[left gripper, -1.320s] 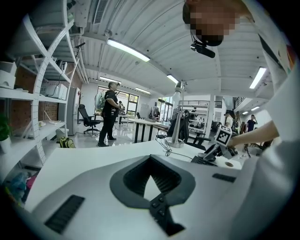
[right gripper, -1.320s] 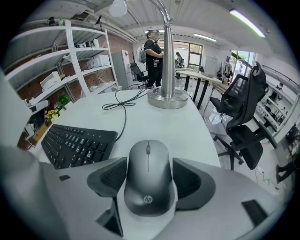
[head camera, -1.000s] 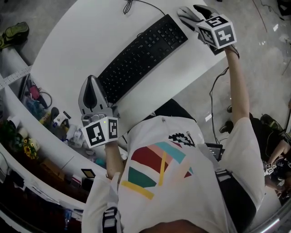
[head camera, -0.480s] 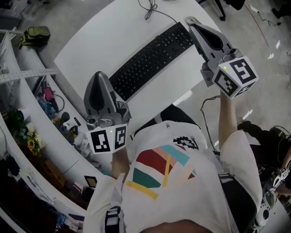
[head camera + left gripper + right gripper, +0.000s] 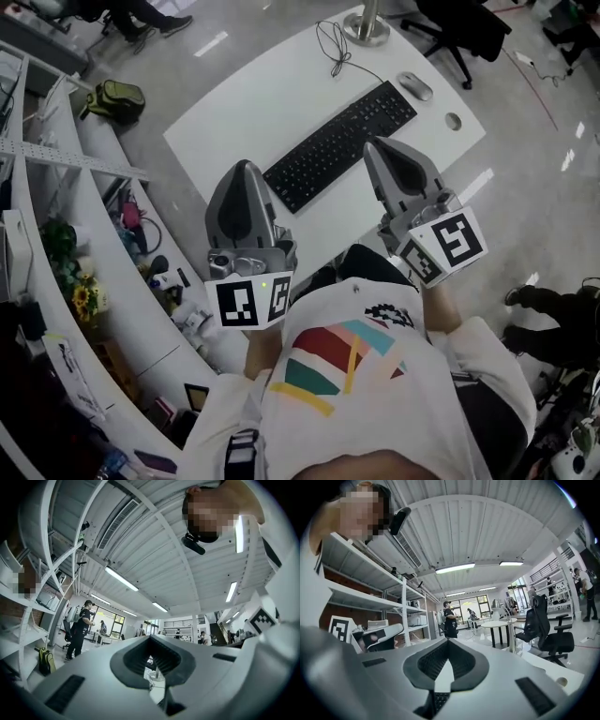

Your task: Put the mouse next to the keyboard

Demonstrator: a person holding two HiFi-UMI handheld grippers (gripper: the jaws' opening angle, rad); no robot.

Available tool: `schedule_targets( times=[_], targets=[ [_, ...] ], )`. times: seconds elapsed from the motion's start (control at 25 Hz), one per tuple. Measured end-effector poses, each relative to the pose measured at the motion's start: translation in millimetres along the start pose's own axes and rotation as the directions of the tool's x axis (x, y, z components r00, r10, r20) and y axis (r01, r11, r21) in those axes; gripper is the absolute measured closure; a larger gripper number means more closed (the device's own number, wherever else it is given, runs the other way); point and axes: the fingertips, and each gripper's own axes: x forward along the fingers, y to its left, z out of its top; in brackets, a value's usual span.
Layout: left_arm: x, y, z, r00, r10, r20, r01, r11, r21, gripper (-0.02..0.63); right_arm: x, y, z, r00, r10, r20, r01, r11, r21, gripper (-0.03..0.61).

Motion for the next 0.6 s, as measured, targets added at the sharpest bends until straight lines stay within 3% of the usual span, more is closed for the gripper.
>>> schedule_targets(
  times=[0.28, 0.6],
  targets=[
    [-16.5, -30.5, 9.1, 0.999, -0.034, -0.001, 0.034, 0.999, 0.016, 0.571, -15.1, 53.2, -7.7, 0.991, 0.128, -0.050, -0.130, 0.990, -0.046, 0.566],
    [-14.9, -41.4, 18.2, 0.998, -0.056, 0.024, 0.055, 0.997, 0.047, 0.571, -31.7, 34.3, 1.0, 0.998, 0.069, -0.007, -0.069, 0.997, -0.019, 0.566]
  ],
)
